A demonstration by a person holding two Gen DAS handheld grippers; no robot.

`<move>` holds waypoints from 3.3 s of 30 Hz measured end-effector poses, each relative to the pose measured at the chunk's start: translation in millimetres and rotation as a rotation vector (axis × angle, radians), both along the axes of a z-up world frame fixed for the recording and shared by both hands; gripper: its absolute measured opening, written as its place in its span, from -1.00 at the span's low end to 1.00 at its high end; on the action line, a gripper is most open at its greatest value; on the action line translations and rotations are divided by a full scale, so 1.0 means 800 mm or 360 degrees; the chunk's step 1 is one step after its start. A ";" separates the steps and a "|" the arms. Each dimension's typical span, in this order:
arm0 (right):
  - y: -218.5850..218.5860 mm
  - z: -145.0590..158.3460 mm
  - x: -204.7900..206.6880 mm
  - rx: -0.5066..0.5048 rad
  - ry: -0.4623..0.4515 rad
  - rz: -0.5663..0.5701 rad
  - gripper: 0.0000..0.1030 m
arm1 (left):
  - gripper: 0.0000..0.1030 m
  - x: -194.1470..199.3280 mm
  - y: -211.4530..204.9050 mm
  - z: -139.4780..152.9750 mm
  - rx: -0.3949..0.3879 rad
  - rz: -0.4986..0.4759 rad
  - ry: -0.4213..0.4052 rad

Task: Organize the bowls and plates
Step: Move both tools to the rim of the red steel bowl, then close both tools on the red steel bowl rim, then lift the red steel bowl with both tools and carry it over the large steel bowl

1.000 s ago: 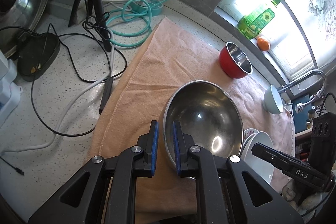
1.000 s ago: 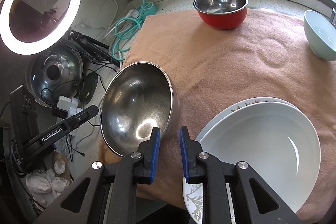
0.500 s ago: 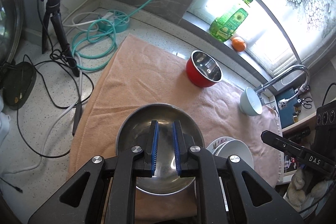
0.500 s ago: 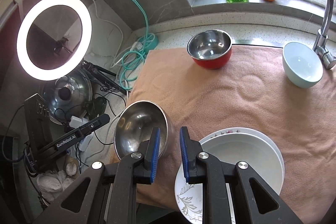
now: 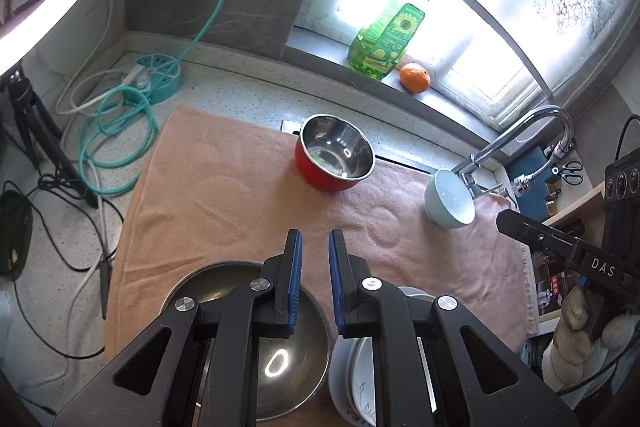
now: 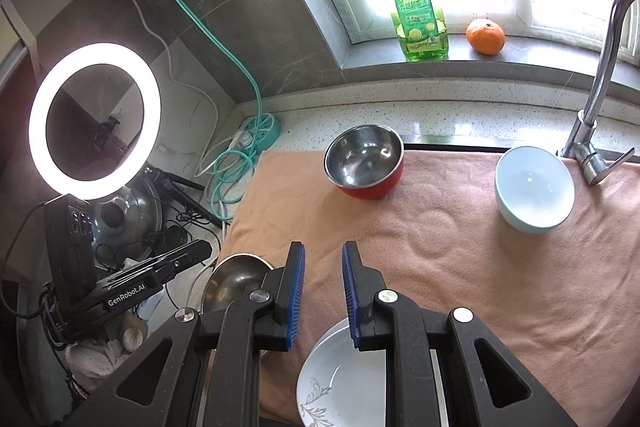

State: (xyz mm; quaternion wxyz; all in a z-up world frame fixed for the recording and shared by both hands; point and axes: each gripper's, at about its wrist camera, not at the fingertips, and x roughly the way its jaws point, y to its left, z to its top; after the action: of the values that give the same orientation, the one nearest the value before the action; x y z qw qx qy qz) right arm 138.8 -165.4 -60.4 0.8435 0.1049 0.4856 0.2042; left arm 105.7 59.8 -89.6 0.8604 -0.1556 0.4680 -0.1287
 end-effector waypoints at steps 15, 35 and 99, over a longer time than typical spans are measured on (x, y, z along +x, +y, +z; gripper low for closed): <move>-0.019 -0.046 0.085 -0.0030 0.0080 -0.0063 -0.64 | -0.77 0.094 -0.040 -0.019 0.0150 -0.0085 0.0082; -0.022 -0.132 0.189 0.0048 0.0327 -0.0142 -0.64 | -0.76 0.197 -0.043 -0.084 0.0112 -0.0054 0.0333; 0.005 -0.109 0.185 0.0018 0.0315 -0.0095 -0.88 | -0.87 0.173 -0.037 -0.050 0.0040 -0.0077 0.0241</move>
State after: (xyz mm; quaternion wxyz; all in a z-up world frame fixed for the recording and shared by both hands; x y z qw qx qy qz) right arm 286.4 -161.5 -148.0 0.7965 0.1439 0.5621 0.1703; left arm 244.0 30.5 -129.7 0.8209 -0.1427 0.5370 -0.1315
